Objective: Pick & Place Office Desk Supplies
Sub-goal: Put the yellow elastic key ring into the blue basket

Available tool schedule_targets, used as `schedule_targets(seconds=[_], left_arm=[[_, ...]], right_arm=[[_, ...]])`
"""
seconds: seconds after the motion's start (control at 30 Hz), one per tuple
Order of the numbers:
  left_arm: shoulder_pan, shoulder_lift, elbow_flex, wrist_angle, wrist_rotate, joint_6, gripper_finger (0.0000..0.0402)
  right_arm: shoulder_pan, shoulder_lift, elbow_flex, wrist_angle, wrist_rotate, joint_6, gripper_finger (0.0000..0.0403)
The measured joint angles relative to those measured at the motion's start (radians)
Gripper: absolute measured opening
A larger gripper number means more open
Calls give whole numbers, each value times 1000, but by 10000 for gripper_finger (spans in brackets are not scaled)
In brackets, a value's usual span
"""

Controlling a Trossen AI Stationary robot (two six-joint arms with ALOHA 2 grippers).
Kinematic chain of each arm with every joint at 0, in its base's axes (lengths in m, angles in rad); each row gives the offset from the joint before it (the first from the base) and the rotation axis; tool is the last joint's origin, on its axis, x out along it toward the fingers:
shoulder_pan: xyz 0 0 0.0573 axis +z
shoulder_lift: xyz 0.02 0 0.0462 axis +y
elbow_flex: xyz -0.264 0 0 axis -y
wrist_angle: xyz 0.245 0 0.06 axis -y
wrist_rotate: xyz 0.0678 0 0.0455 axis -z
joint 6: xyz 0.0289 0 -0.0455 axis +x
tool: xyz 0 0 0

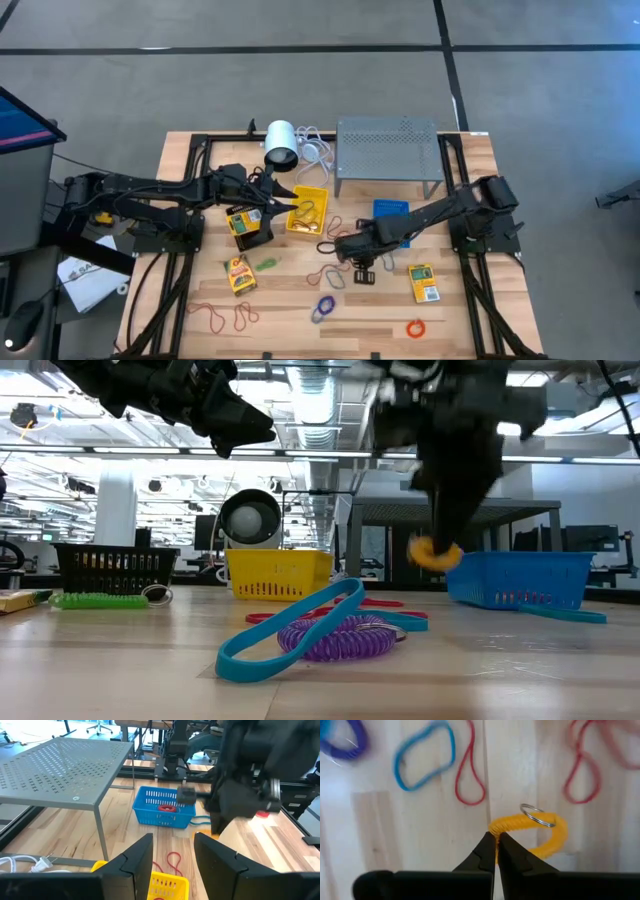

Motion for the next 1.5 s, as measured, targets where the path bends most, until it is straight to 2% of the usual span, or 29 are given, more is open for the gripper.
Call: schedule_targets(seconds=[0.53, 0.93, 1.07, 1.5], left_arm=[[-1, 0, 0, 7, 0, 0, 140], [-2, 0, 0, 61, 66, -19, 140], [-2, 0, 0, 66, 65, -19, 140], [-2, 0, 0, 65, 64, -22, 140]], right_arm=[[-65, -413, -10, -118, 131, 91, 0], [-163, -747, -250, -122, 97, 240, 0], [-161, -767, -288, -123, 93, 282, 0], [-157, -673, -288, -130, 77, 273, 0]])
